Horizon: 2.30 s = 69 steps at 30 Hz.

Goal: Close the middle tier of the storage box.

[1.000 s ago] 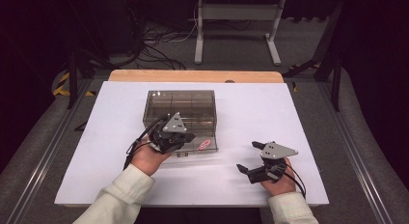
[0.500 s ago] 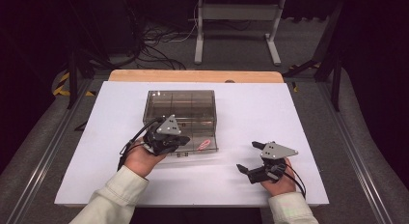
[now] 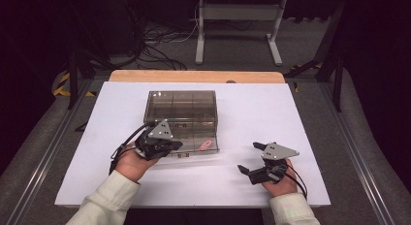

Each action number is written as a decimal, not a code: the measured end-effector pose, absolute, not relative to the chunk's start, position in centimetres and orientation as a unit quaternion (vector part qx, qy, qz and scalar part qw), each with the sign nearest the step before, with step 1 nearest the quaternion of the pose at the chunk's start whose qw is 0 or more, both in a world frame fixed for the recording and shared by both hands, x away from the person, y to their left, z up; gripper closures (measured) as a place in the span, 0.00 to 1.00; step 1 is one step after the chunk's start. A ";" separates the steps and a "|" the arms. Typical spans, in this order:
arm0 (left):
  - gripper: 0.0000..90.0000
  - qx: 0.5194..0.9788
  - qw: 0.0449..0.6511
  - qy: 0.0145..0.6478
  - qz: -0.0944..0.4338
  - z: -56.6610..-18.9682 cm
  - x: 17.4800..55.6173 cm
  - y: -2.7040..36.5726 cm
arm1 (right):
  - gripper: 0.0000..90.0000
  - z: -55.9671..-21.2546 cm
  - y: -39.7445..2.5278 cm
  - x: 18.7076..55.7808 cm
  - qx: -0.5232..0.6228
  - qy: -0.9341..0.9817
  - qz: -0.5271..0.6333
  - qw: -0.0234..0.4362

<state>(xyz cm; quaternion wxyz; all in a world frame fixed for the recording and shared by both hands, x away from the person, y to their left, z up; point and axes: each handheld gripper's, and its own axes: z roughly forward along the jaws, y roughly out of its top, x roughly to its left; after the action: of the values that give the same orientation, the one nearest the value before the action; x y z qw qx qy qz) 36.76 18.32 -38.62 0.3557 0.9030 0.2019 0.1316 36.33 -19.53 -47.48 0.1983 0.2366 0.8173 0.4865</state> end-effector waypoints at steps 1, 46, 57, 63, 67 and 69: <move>1.00 0.903 0.356 0.203 0.130 -38.7 36.7 18.4 | 0.02 -47.5 -19.5 36.3 0.237 0.817 0.486 0.198; 1.00 0.936 0.279 0.199 0.083 -41.5 36.8 19.0 | 0.02 -47.5 -19.5 36.3 0.235 0.819 0.485 0.198; 1.00 0.938 0.266 0.206 0.080 -42.1 37.0 18.8 | 0.02 -47.5 -19.5 36.3 0.235 0.819 0.485 0.198; 1.00 0.939 0.260 0.207 0.090 -42.4 37.0 18.5 | 0.02 -47.5 -19.5 36.3 0.235 0.819 0.485 0.198; 1.00 0.940 0.255 0.207 0.092 -42.6 37.0 18.3 | 0.02 -47.5 -19.5 36.3 0.235 0.819 0.485 0.198; 1.00 0.941 0.254 0.204 0.093 -42.7 37.0 18.3 | 0.02 -47.5 -19.5 36.3 0.235 0.819 0.485 0.198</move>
<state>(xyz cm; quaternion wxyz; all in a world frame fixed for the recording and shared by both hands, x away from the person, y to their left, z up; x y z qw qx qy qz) 36.98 18.27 -42.66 0.2540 0.9408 0.2045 0.0929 36.30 -19.49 -47.49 0.1977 0.2348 0.8190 0.4847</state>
